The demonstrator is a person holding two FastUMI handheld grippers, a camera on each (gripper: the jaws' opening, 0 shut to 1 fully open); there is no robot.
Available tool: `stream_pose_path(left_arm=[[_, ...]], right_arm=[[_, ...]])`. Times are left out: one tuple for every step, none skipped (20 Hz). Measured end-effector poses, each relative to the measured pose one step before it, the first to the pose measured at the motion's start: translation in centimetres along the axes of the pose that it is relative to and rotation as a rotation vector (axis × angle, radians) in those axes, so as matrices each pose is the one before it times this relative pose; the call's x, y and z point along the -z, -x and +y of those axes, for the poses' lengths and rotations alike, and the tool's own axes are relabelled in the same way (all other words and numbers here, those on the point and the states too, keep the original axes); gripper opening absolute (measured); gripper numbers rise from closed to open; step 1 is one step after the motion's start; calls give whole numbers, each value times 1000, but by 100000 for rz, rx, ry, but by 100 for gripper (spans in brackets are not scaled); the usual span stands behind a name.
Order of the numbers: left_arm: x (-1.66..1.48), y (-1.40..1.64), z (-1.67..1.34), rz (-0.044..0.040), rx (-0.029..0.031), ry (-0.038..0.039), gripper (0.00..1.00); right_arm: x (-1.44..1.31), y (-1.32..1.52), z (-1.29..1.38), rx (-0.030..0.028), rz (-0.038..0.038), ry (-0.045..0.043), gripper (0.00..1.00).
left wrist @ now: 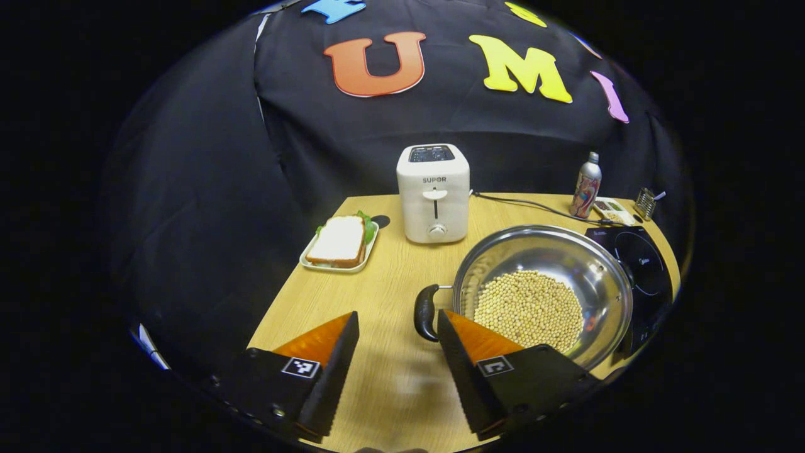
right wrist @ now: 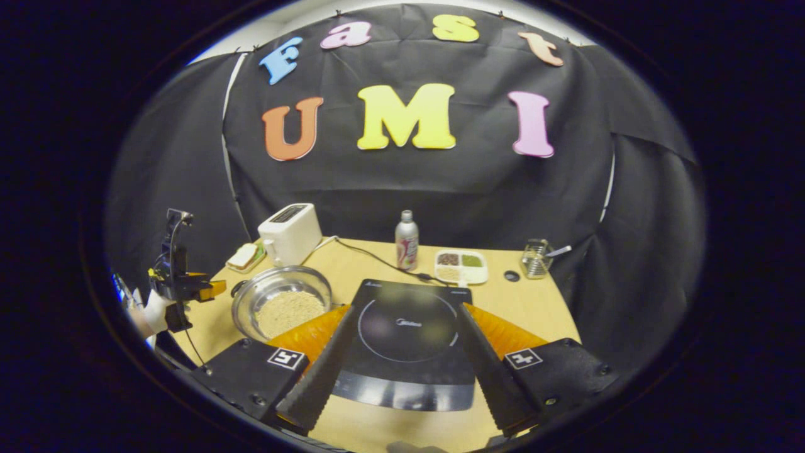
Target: First push the handle of the pot to place it horizontally, then grasp the pot with both hands and set it on the induction cooktop.
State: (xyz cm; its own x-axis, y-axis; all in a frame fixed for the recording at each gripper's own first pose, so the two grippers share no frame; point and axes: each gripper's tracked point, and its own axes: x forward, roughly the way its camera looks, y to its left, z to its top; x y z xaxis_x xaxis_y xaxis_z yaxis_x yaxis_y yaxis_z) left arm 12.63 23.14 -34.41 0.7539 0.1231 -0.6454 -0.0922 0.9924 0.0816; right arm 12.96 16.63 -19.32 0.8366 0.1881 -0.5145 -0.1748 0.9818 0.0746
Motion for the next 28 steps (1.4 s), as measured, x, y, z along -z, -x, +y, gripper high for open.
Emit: stream_pose_path(left_arm=[[-544, -43, -217, -1000, 1543, -149, 93], [-277, -145, -410, 170, 2142, 24, 98], [-416, -315, -631, 180, 2039, -135, 98], [-381, -399, -636, 76, 1806, -443, 98], [112, -525, -652, 629, 1872, -750, 98], [137, -560, -589, 994, 1648, -1084, 98], [152, -553, -520, 1139, 1535, -895, 98], [98, -895, -555, 1066, 1432, -696, 97], [232, -752, -486, 1571, 1698, -220, 98], [686, -296, -282, 2199, 711, -26, 98], [190, -546, -278, 702, 738, -644, 98], [73, -693, -147, 480, 354, -973, 98], [256, -588, 18, 1382, -483, -360, 97], [132, -473, 147, 574, -1109, -703, 97], [6, -613, 298, 252, -959, -1055, 98], [155, -156, 97, 462, -712, -1022, 98], [143, -236, 51, 798, -328, -766, 99], [265, -214, 139, 1339, -537, -446, 99], [301, -118, 152, 1329, -62, 11, 99], [488, -71, 34, 1593, 273, 581, 99], [301, -173, -61, 1493, 539, -23, 97], [332, -213, 128, 1423, 385, -158, 96], [228, -295, 195, 1646, -79, -314, 95], [127, -187, 106, 503, -173, 93, 93], [53, -159, 3, 469, 269, 179, 89], [91, -129, 266, 748, -566, 40, 88], [149, -229, 261, 865, -1362, -525, 85], [5, -6, 16, 245, 517, 278, 81]], right_arm=[[229, -1428, 1094, -1802, 1545, 477, 99], [202, -1364, 1052, -1903, 1134, 628, 99], [410, -1290, 812, -1293, 1930, 423, 99], [294, -1311, 873, -1635, 1335, 52, 99], [260, -1308, 802, -1284, 1564, -64, 99], [282, -1385, 719, -1012, 1871, -133, 99], [281, -1464, 772, -1069, 1631, -419, 99], [297, -1586, 859, -1326, 1712, -570, 100], [517, -1645, 959, -996, 1951, 408, 100], [442, -1657, 427, 65, 1462, 1695, 98], [507, -1466, 213, 960, 2456, 1773, 98], [599, -1272, 488, -129, 2432, 267, 98], [531, -981, 552, -199, 2360, -1031, 99], [249, -961, 317, 187, 2153, -1109, 99], [379, -929, -131, 1274, 1883, 192, 100], [121, -866, -485, 2327, 1660, 779, 99], [240, -689, -233, 1327, 1464, -188, 97], [339, -556, -168, 1076, 2165, -526, 99], [481, -255, -27, 152, 2155, -892, 98], [167, -302, 225, -902, 853, -1319, 98], [488, -235, 4, -151, 1817, -875, 99], [404, -196, -40, -51, 1415, -1088, 98], [129, 32, -21, 204, 382, -1053, 94], [-358, -364, -76, 512, -923, -43, 94], [182, 287, -9, 423, 312, 295, 92], [39, -190, -51, 667, 1428, 669, 97], [-7, 12, 45, 795, -363, 324, 93], [91, -193, -5, 781, 1158, 519, 89]])
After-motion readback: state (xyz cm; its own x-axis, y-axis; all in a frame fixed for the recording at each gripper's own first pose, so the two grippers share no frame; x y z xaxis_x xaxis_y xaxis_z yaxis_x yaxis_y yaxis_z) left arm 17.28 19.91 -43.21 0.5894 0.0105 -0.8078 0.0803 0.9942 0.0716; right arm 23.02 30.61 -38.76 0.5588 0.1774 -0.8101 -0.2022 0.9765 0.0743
